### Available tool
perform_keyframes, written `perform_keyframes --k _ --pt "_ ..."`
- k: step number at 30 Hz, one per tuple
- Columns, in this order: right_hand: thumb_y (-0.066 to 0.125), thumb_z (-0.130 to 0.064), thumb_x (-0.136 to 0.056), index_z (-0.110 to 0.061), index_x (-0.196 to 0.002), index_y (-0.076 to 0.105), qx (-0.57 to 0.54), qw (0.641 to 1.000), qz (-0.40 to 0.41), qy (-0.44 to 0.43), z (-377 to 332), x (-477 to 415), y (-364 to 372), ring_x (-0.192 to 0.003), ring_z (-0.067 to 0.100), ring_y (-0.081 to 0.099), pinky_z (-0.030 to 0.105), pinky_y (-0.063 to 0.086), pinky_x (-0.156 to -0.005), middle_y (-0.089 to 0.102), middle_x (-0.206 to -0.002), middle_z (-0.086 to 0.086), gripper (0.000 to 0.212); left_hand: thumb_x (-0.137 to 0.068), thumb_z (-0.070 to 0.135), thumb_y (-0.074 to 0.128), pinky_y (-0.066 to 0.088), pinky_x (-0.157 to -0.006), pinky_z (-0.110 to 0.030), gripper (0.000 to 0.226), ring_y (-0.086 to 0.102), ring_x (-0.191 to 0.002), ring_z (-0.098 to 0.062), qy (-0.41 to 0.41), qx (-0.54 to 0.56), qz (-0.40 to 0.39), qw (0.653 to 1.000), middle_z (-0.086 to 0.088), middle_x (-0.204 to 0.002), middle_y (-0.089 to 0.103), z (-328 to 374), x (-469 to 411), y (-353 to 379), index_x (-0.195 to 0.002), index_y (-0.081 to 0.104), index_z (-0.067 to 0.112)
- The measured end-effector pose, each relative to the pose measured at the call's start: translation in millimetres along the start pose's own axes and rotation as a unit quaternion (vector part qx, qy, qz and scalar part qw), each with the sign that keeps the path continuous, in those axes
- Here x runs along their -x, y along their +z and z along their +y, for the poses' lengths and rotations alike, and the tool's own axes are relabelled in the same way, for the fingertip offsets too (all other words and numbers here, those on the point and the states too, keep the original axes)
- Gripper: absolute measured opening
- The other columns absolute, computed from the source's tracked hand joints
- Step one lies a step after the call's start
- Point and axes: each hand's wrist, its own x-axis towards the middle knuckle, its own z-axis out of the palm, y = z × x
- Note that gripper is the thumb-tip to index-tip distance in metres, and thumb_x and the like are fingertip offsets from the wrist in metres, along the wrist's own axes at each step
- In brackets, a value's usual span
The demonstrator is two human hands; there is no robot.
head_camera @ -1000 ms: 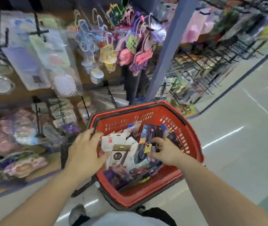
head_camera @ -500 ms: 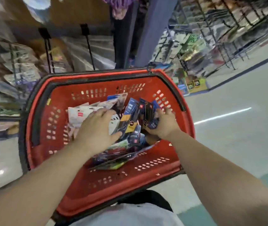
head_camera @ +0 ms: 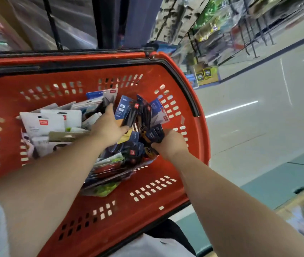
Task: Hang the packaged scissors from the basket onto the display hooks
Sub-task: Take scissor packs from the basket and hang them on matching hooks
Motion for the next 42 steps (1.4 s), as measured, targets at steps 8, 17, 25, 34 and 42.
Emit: perform_keyframes --k 8,17,25,34,42 --pt "0.060 -0.012 -0.098 -0.015 -0.108 0.069 0.012 0.998 0.037 -0.040 3.1 -0.6 -0.7 -0.090 0.030 0.069 0.032 0.046 -0.070 0.066 -0.088 0.002 0.014 -0.107 0.022 0.060 0.041 -0.067 -0.033 0.016 0.062 -0.083 -0.024 0.026 0.086 0.030 0.995 -0.004 -0.101 0.071 -11.6 -5.7 4.9 -0.120 0.069 0.022" --pt "0.073 -0.022 -0.094 -0.019 -0.113 0.068 -0.014 0.981 0.083 -0.175 12.0 70.9 -111.1 -0.096 0.026 0.069 0.036 0.053 -0.078 0.075 -0.105 0.003 0.020 -0.107 0.023 0.058 0.057 -0.088 -0.045 0.015 0.070 -0.099 -0.023 0.110 0.194 0.099 0.970 0.005 -0.106 0.075 8.5 52.9 -41.0 -0.115 0.066 0.033" --pt "0.080 -0.012 -0.091 -0.011 -0.111 0.077 -0.193 0.945 -0.059 -0.256 -1.4 85.0 -153.7 -0.097 0.030 0.076 0.056 0.059 -0.092 0.080 -0.103 0.007 0.020 -0.104 0.038 0.055 0.058 -0.096 -0.057 0.016 0.073 -0.103 -0.021 0.122 0.268 0.072 0.953 0.008 -0.107 0.078 21.2 80.6 -69.3 -0.107 0.070 0.044" --pt "0.077 -0.012 -0.093 -0.009 -0.110 0.072 -0.310 0.920 -0.128 -0.201 -59.1 46.2 -92.0 -0.078 0.015 0.065 0.028 0.052 -0.059 0.070 -0.090 0.005 0.019 -0.093 0.037 0.079 0.055 -0.085 -0.019 0.028 0.073 -0.095 0.007 0.094 0.296 -0.106 0.944 0.016 -0.108 0.079 3.0 106.2 -66.6 -0.117 0.066 0.034" --pt "0.084 -0.045 -0.086 -0.014 -0.098 0.065 -0.444 0.893 -0.057 -0.044 -53.7 0.1 -36.5 -0.078 0.018 0.073 0.033 0.060 -0.071 0.080 -0.097 0.008 0.038 -0.083 0.012 0.088 0.059 -0.088 -0.038 0.038 0.076 -0.097 -0.013 0.003 0.291 0.033 0.956 0.010 -0.103 0.079 -40.8 102.5 -66.5 -0.107 0.068 0.033"
